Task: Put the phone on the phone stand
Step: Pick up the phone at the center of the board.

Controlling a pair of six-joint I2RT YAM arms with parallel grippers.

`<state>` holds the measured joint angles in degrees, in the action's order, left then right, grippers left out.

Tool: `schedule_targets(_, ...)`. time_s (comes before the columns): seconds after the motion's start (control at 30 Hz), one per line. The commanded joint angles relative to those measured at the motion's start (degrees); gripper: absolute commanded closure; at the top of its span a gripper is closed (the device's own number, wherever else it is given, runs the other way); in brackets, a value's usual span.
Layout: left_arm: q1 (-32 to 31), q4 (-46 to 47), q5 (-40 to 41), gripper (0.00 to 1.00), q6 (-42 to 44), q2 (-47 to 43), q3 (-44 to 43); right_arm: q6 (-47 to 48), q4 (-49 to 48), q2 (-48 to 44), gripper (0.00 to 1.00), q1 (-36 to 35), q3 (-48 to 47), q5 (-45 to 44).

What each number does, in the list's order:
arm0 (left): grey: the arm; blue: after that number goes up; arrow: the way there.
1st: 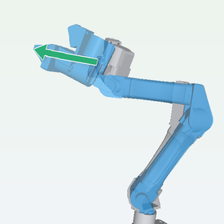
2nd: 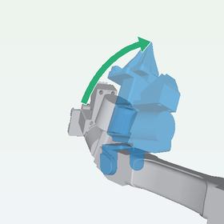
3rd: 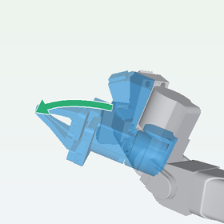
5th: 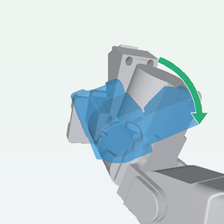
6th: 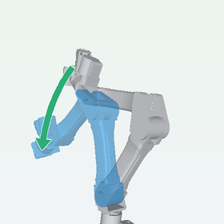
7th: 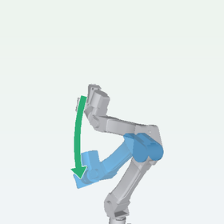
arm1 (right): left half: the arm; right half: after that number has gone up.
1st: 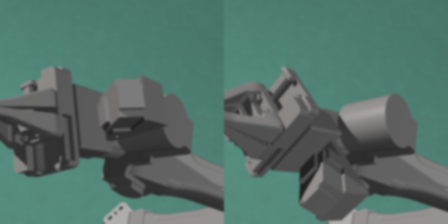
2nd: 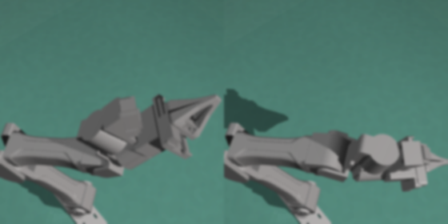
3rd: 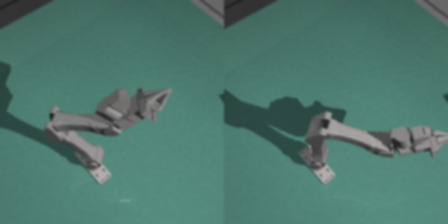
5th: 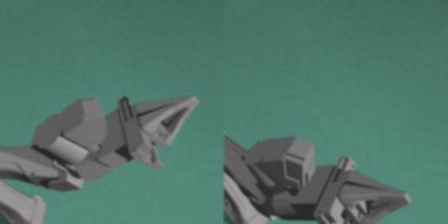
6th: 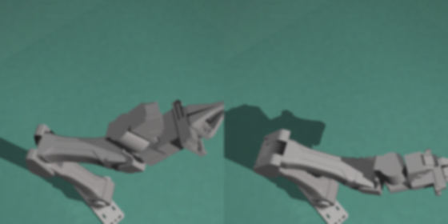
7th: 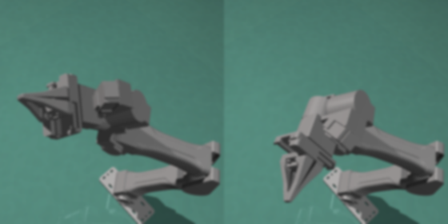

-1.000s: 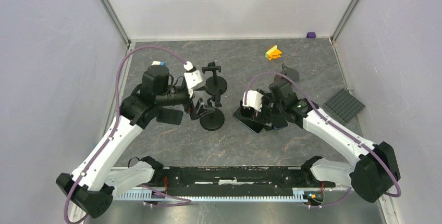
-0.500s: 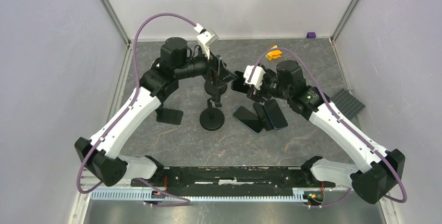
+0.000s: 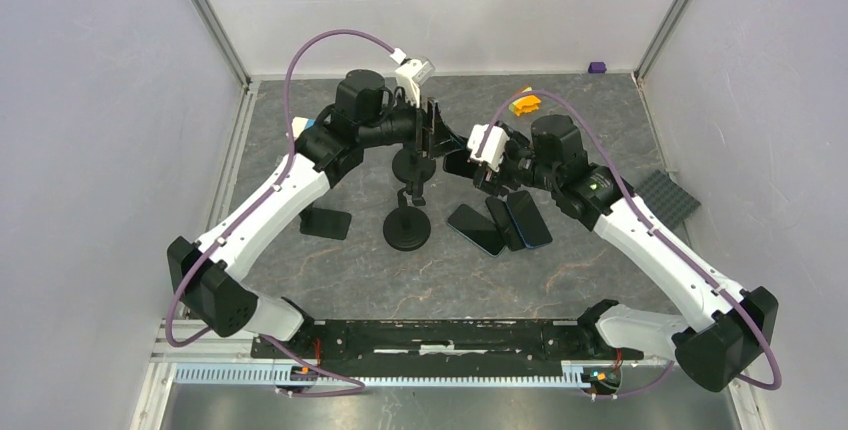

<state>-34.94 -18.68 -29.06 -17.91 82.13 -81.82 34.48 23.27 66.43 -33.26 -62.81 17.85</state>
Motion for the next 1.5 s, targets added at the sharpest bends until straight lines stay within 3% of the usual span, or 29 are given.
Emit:
schedule_targets(0.0,-1.04,2.53,0.0,0.43,-3.52,1.09,-0.59,-0.69,-3.27,-2.01,0.84,-0.05,-0.39,0.79)
schedule_targets(0.03,-1.28,2.56,-0.33,0.44,-3.74,1.27,-0.42,-16.23,-12.77,-1.92,0.62,-0.05,-0.43,-5.1)
schedule_targets(0.07,-1.43,2.51,-0.34,0.44,-3.86,1.37,-0.13,-15.11,-12.2,-1.9,0.81,-0.03,-0.51,-1.89)
schedule_targets(0.47,-1.71,4.62,0.23,0.53,-4.2,1.13,2.2,-15.78,-12.63,-1.46,0.8,-0.05,0.24,-1.03)
schedule_targets(0.77,-1.71,4.7,0.59,0.5,-4.3,1.23,1.23,-14.62,-12.57,-1.32,0.79,-0.06,2.58,0.24)
schedule_targets(1.03,-1.71,5.57,-0.28,0.64,-6.32,2.33,1.6,-14.92,-12.69,-1.13,0.77,-0.05,1.8,0.88)
schedule_targets(1.1,-1.71,5.67,-0.51,0.72,-6.93,2.78,1.25,-15.06,-12.59,-0.95,0.76,-0.06,1.42,1.3)
schedule_targets(1.2,-1.71,5.93,-0.7,0.91,-7.52,3.18,0.89,-15.06,-12.4,-0.88,0.73,-0.06,1.2,1.94)
schedule_targets(1.23,-1.7,6.07,-0.82,0.97,-7.7,3.11,0.96,-14.99,-12.39,-0.98,0.71,-0.06,1.26,2.01)
schedule_targets(1.37,-1.46,8.46,-1.68,0.98,-8.27,1.13,2.91,-14.33,-12.31,-1.76,0.51,-0.01,2.61,1.61)
schedule_targets(1.47,-0.95,10.67,-2.22,0.98,-9.53,-1.08,5.31,-13.56,-12.23,-3.02,0.26,-0.04,4.17,1.28)
